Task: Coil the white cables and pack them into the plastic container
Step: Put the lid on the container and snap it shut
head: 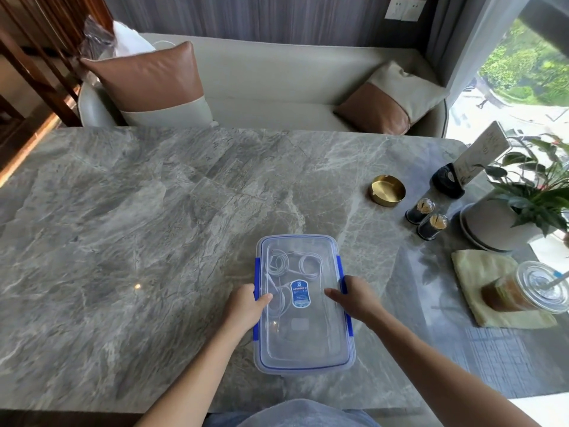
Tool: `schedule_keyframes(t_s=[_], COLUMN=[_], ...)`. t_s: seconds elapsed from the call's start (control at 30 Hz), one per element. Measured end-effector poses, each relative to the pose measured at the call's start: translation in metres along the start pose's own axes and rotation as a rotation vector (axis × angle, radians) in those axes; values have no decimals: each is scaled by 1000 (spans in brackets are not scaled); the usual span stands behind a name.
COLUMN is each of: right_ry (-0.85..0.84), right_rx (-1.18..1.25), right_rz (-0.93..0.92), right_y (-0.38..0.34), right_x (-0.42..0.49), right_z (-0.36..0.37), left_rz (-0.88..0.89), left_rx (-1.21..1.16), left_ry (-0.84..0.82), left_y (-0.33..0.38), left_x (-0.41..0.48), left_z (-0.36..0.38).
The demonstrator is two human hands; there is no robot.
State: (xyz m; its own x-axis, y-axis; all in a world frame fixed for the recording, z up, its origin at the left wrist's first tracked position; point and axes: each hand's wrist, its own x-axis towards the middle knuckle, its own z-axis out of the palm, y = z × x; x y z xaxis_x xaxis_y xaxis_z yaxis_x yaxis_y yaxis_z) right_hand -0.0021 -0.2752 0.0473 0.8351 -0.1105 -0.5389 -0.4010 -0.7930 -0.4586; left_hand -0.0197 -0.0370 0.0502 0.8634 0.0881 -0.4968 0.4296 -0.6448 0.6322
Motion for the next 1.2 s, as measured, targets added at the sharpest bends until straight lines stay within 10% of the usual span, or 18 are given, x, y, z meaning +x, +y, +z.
schedule_keyframes(t_s=[0.43,0.87,1.2], right_ry=[-1,94,-65], right_rx=[52,-356,-477], right_rz=[-38,-328,-560], right_y=[-2,-98,-119], right_x=[7,60,84], right_z=[0,-14,-10], left_rz=[-88,-510,-607], left_rx=[-83,-1100,-1338], left_ry=[-50,-260,-225], left_y=[-2,41,53], left_x=[5,-10,-7], left_z=[-1,47,57])
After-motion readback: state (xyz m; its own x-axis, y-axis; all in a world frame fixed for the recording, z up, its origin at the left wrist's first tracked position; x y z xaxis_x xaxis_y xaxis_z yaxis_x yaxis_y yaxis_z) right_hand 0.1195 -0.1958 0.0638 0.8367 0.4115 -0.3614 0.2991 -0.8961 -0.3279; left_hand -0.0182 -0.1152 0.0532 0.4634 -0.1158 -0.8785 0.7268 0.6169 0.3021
